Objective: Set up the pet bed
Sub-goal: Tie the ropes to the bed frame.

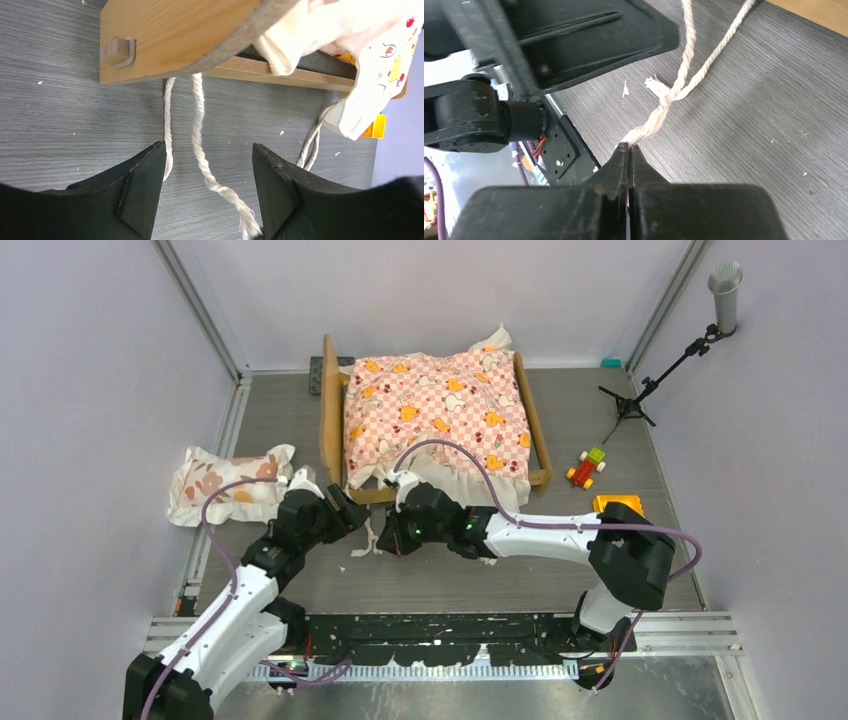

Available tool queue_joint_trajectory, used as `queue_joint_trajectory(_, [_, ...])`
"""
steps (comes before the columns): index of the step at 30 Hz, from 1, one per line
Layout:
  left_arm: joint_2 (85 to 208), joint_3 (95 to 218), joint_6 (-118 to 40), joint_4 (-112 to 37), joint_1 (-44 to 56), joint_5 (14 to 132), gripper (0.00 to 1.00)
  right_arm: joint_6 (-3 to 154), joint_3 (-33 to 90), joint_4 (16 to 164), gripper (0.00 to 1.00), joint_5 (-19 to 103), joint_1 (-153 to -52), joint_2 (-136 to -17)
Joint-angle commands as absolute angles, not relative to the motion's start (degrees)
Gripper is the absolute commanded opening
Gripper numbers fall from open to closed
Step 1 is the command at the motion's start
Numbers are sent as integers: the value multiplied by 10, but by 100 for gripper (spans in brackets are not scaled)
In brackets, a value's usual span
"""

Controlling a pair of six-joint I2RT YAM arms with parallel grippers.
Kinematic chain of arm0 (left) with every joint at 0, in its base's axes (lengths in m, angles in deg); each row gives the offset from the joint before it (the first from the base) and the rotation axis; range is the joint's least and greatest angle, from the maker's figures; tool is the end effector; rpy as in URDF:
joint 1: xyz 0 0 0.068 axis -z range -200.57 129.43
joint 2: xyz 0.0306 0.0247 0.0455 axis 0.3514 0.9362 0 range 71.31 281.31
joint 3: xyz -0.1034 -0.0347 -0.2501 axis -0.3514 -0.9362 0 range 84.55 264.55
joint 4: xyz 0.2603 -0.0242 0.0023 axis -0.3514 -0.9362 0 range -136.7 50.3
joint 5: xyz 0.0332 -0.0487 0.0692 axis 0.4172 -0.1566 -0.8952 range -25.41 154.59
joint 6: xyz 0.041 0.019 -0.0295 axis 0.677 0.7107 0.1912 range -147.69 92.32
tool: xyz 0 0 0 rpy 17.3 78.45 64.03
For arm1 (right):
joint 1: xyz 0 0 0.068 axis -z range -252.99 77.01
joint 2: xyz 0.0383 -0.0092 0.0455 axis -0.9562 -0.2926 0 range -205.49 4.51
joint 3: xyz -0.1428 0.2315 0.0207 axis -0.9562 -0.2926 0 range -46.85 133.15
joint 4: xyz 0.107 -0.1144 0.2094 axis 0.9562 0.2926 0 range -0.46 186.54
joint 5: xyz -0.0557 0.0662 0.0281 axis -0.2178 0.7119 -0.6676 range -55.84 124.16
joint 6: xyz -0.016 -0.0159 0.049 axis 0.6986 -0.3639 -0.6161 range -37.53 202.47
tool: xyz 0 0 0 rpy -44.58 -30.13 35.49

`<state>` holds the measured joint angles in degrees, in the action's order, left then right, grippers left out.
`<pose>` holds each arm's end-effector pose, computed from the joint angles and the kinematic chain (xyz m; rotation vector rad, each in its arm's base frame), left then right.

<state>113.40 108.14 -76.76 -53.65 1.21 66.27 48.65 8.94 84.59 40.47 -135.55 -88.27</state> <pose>0.1555 -0.0633 0.2108 -0.5093 2.1742 -0.7375 0.1611 0.3190 0.2196 -0.6485 2.2434 1.0494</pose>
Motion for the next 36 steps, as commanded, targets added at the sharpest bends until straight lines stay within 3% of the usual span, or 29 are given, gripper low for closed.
queue_joint_trajectory(1, [1163, 1078, -782, -486, 14, 650, 65, 476, 80, 799, 1, 426, -1355, -842])
queue_joint_trajectory(9, [1220, 1071, -791, -430, 14, 655, 60, 474, 76, 797, 1, 433, -1356, -831])
queue_joint_trajectory(17, [1231, 1069, -785, -428, 14, 650, 31, 477, 69, 801, 1, 421, -1353, -833])
queue_joint_trajectory(25, [1242, 1065, -764, -437, 14, 613, 11, 480, 68, 804, 1, 423, -1345, -846])
queue_joint_trajectory(36, [1239, 1071, -761, -473, 14, 562, 0, 503, 83, 834, 1, 399, -1328, -888])
